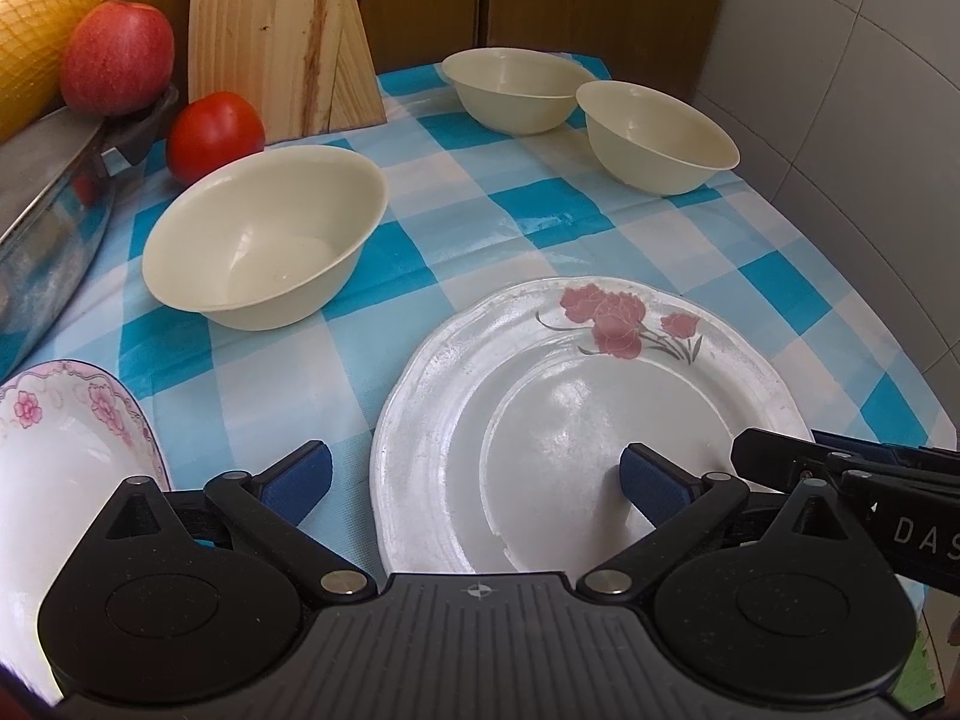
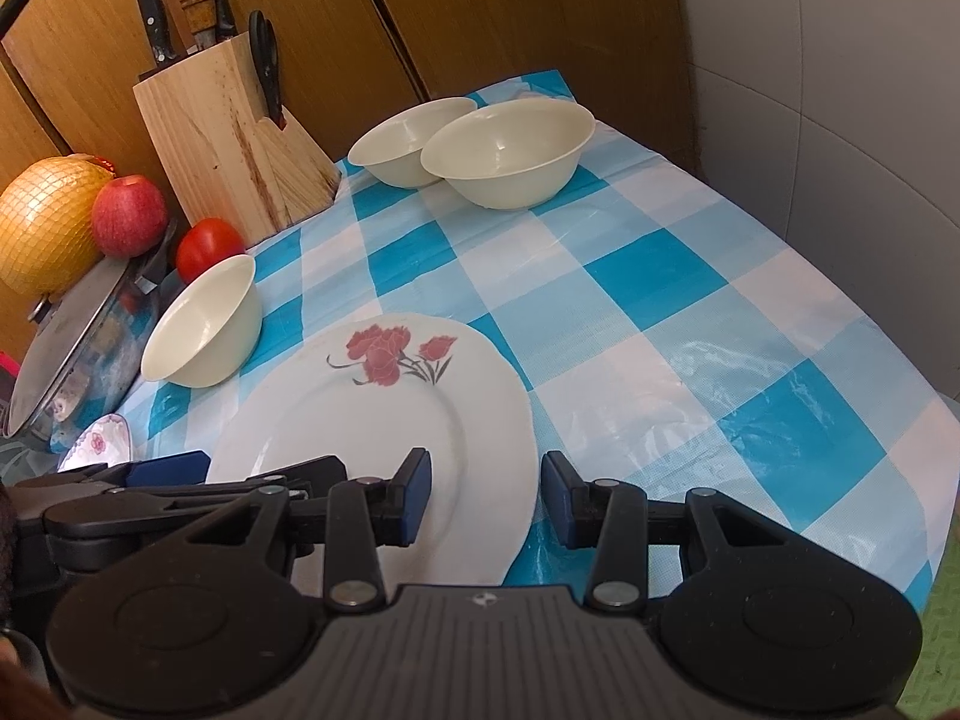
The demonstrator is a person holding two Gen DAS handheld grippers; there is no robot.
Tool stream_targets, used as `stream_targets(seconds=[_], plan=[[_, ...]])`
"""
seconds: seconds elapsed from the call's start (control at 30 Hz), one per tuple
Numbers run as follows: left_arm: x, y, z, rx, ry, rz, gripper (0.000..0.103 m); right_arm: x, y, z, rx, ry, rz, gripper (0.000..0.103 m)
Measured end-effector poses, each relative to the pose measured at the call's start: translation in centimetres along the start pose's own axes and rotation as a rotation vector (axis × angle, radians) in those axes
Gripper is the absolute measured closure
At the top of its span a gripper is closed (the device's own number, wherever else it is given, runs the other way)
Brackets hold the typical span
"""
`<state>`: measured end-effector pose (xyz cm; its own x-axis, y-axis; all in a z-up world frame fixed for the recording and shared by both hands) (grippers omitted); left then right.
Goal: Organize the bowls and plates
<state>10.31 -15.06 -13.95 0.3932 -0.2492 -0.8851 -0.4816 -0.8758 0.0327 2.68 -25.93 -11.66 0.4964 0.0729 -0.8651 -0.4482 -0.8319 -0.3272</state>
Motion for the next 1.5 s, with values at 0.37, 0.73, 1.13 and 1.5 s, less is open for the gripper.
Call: stream_targets(seconds=[0.37, 0.73, 1.13, 1.5], plan=[[0.1, 0.9, -0.2, 0.005, -0.024, 0.043, 0.006, 0.1, 0.2, -0.2, 0.003, -0.031, -0.035, 0.07], [-0.5, 3.1, 0.7, 0.053, -0.037, 0.08, 0.005, -0.1, 2.0, -1.0, 0.014, -0.015, 0.037, 0.076], [-0.3, 2.3, 0.2, 0.042, -0.013, 0.019, 0.005, -0.4, 2.0, -0.5, 0.01, -0.012, 0.023, 0.074], [-0.3, 2.6, -0.1, 0.077, 0.011, -0.009, 0.004, -0.4, 2.0, -0.4, -0.003, -0.001, 0.037, 0.073]])
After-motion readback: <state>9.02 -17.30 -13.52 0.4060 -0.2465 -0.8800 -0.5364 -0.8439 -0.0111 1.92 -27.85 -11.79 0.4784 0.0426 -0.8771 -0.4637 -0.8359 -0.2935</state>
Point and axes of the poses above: each gripper's, at about its wrist camera, not at the fingertips, and x roughly the way its jaws point, y to its right, z to its underside, the point moved 7 cm from there along x, roughly the way its jaws point, and after that the axes turned 5 degrees about -y, right-handed, at the moved point
